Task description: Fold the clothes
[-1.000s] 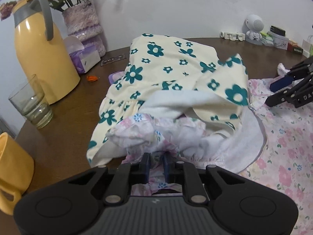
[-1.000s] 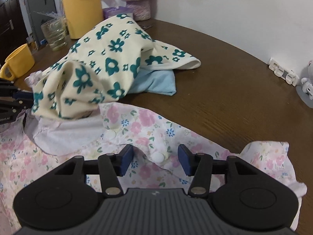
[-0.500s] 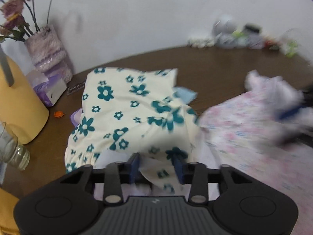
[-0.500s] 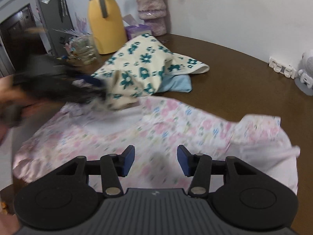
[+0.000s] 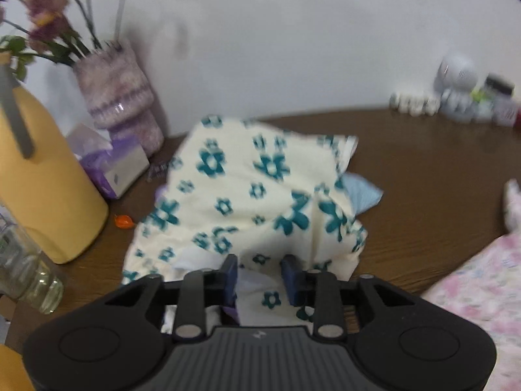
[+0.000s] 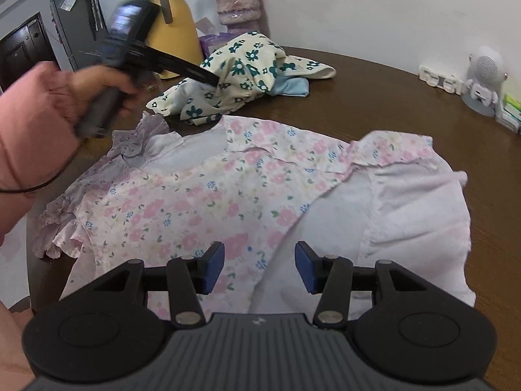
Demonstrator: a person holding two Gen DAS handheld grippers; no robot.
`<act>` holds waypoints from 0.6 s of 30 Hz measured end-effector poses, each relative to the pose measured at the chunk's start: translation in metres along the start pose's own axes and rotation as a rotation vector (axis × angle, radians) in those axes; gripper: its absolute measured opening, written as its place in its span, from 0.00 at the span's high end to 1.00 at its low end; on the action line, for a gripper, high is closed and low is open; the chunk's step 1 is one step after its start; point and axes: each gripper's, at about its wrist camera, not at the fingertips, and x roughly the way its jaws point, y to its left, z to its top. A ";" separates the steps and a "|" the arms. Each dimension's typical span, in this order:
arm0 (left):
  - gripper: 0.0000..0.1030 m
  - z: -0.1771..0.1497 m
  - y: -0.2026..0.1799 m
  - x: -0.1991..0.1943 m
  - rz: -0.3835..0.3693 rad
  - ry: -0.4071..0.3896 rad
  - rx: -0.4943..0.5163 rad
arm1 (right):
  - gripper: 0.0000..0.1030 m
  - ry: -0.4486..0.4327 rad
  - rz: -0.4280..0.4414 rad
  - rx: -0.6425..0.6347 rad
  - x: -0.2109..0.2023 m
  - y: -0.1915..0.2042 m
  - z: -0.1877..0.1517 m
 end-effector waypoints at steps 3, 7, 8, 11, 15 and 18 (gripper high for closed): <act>0.20 -0.017 0.012 -0.054 -0.003 -0.042 0.010 | 0.50 0.014 -0.029 -0.001 -0.003 -0.004 -0.008; 0.21 -0.066 0.028 -0.106 -0.031 -0.009 0.026 | 0.50 0.034 -0.077 0.018 -0.002 -0.013 -0.017; 0.22 -0.080 0.030 -0.115 -0.038 0.006 0.025 | 0.50 0.036 -0.081 0.022 -0.001 -0.014 -0.018; 0.49 -0.119 0.031 -0.131 -0.051 0.050 0.009 | 0.50 0.045 -0.053 0.005 0.002 -0.005 -0.020; 0.56 -0.160 0.024 -0.143 -0.111 0.090 0.010 | 0.50 0.057 -0.018 -0.051 0.013 0.017 -0.024; 0.56 -0.176 0.014 -0.143 -0.118 0.115 0.022 | 0.49 0.037 -0.076 -0.114 0.027 0.034 -0.020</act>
